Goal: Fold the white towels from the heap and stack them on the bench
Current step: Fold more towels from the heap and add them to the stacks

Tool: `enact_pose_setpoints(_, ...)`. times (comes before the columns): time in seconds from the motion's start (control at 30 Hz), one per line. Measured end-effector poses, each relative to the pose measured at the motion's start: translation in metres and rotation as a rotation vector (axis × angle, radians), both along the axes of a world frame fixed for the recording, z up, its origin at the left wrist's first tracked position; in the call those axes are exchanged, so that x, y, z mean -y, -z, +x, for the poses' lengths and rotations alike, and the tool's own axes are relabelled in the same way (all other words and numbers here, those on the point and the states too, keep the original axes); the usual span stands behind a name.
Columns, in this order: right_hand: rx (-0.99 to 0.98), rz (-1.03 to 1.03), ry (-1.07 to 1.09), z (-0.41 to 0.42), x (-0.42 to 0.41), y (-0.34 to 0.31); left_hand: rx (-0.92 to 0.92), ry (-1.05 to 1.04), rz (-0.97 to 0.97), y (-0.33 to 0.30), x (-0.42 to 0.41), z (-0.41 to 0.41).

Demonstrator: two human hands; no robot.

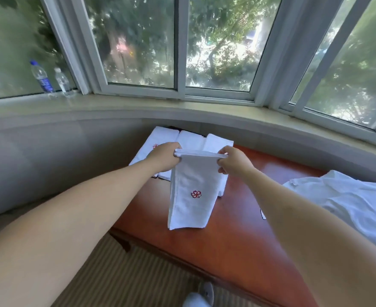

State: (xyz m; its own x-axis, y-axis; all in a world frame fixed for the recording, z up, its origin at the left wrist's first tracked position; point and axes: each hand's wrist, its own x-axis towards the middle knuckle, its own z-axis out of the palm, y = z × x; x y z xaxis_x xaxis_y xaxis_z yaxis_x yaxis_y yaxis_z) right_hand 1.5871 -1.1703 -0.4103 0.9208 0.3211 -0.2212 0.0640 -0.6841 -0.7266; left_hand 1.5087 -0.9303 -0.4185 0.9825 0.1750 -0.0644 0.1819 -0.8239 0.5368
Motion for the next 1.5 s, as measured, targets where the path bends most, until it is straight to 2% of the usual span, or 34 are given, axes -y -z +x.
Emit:
enact_pose_setpoints(0.2,0.094,0.005,-0.007,0.013,-0.066,-0.007,0.009,-0.062,0.027,-0.007,-0.067,0.013)
enact_pose_setpoints(0.4,0.118,0.019,0.011,0.047,-0.117,-0.007,0.008,-0.076,0.051,-0.004,-0.119,0.058)
enact_pose_setpoints(0.8,0.144,0.002,0.099,0.157,-0.163,0.010,-0.022,-0.006,0.006,0.013,-0.162,0.182)
enact_pose_setpoints(1.0,0.139,-0.021,0.166,0.206,-0.179,0.029,-0.013,0.051,-0.009,0.031,-0.181,0.248)
enact_pose_setpoints(1.5,0.038,-0.054,0.262,0.336,-0.207,0.123,-0.165,0.110,-0.019,0.116,-0.209,0.402)
